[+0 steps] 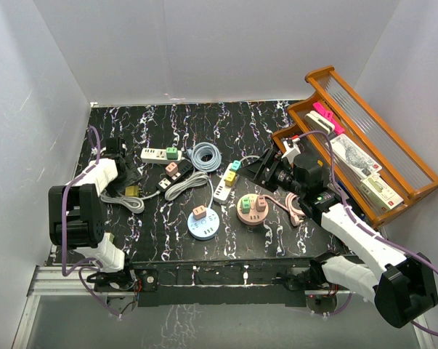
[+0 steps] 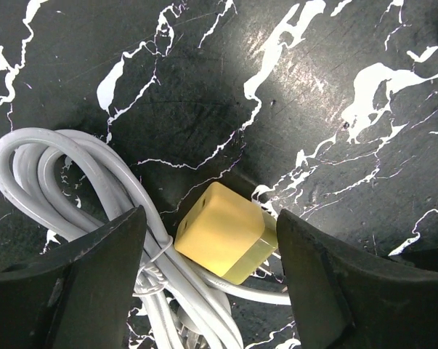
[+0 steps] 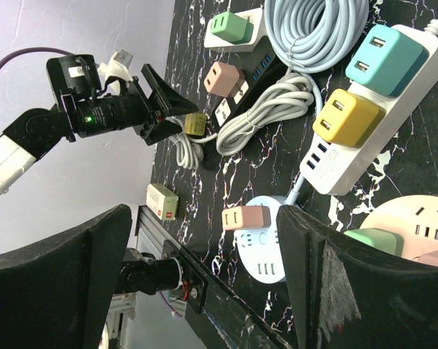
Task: Insert the plug
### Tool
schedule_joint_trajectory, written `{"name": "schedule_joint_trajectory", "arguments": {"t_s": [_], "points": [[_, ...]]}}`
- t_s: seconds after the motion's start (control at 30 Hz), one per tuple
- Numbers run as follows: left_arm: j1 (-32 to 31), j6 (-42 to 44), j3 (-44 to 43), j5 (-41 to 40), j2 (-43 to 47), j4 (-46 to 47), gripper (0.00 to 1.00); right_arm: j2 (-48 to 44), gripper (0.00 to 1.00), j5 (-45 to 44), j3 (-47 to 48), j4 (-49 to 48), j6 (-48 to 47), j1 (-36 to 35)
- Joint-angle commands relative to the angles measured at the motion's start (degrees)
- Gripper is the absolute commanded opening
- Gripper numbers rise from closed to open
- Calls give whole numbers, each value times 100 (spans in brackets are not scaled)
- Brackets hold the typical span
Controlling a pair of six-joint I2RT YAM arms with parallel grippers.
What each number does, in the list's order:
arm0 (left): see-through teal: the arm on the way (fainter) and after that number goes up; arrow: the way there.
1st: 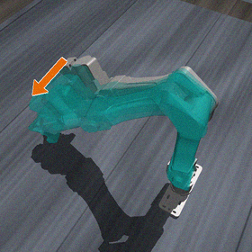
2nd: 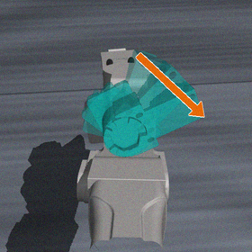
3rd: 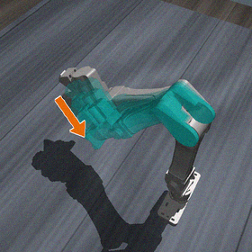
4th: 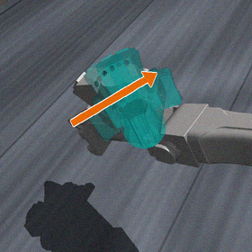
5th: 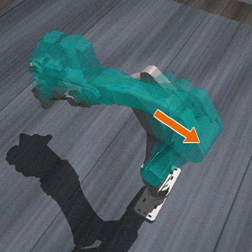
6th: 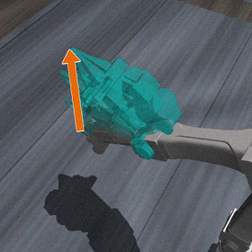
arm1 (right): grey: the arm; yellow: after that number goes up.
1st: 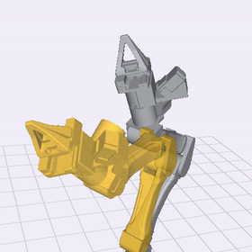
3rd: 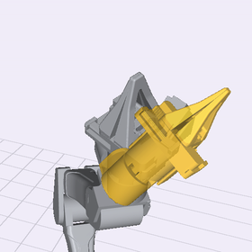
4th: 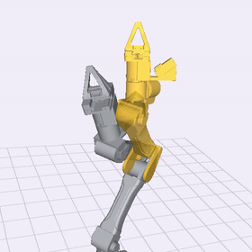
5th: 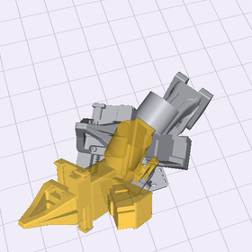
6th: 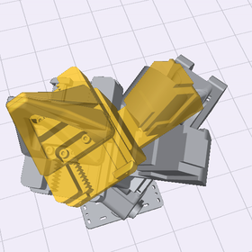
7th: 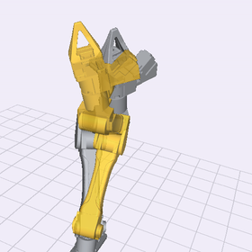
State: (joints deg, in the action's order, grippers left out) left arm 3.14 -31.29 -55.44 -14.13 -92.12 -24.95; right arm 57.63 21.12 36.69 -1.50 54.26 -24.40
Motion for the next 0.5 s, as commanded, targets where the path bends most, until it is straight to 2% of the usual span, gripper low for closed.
{"name": "schedule_joint_trajectory", "arguments": {"t_s": [0.0,0.23,0.47], "points": [[35,211,-243,230,-196,-366,68,-36,80,-16,17,-262,84,41],[26,387,-527,30,-269,-420,66,-36,80,-18,-29,-246,102,75],[27,633,-675,759,-440,-403,66,-18,79,117,-49,-312,148,136]]}}
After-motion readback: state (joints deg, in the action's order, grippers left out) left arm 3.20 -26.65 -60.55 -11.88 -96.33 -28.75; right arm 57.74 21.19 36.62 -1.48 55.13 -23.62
